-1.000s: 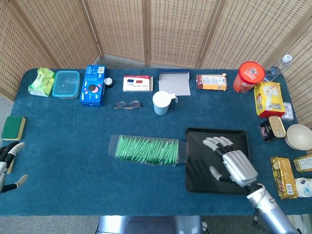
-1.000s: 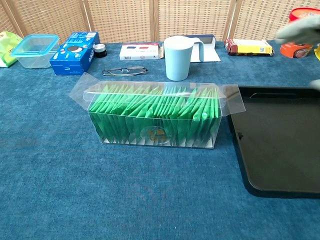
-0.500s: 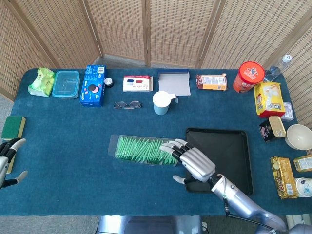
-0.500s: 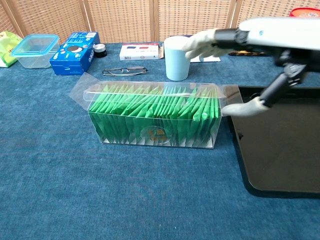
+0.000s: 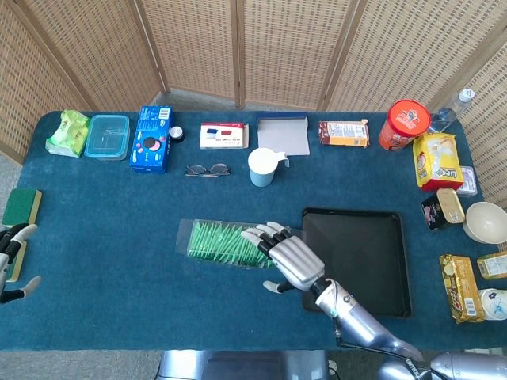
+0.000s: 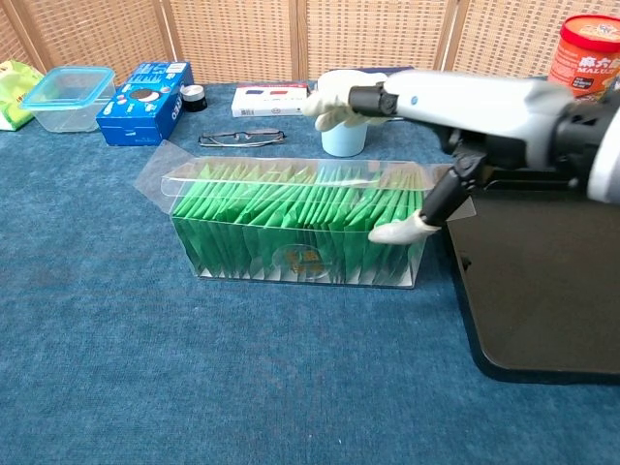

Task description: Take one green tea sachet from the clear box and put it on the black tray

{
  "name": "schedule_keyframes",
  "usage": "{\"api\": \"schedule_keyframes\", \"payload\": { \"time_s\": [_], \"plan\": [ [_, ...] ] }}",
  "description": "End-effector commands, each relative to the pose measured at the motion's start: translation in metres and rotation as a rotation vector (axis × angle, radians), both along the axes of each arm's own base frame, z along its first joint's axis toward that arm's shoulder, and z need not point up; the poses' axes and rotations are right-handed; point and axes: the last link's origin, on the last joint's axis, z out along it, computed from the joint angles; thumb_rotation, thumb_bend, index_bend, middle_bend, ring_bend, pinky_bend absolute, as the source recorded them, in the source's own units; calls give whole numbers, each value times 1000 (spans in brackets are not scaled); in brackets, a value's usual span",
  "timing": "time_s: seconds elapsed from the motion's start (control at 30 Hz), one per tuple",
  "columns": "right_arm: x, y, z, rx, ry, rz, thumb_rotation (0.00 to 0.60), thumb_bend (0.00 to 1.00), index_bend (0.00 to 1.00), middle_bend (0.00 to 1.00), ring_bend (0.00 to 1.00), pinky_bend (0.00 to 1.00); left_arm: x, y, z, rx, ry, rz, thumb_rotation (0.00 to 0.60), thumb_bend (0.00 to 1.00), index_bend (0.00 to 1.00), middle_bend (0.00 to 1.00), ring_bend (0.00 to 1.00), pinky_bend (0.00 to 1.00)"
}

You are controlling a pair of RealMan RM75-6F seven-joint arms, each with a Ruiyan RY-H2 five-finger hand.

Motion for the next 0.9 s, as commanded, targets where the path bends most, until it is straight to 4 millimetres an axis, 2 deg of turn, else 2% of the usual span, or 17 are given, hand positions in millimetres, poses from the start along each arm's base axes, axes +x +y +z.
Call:
{"api": "schedule_keyframes", "payload": {
  "time_s": [0.03, 0.53, 0.8, 0.9],
  "plan": [
    [7, -2, -9, -11, 12, -10, 600, 239, 30, 112, 80, 77, 0, 1, 1, 0, 3, -3, 600, 204, 116, 126, 139, 241],
    [19, -22, -32, -116, 110, -20, 600, 238, 41, 112, 80, 77, -4, 0, 1, -1, 2, 10, 600, 205, 116, 126, 139, 241],
    [11, -33, -29, -201, 165, -19, 600, 241, 73, 112, 81, 77, -5, 0, -1, -5, -2, 12, 600, 205, 116, 127, 139, 241],
    [9, -35, -28, -229, 181, -20, 600, 273, 89, 112, 83, 77, -5, 0, -1, -6, -3, 9, 600, 205, 116, 126, 139, 241]
  ]
}}
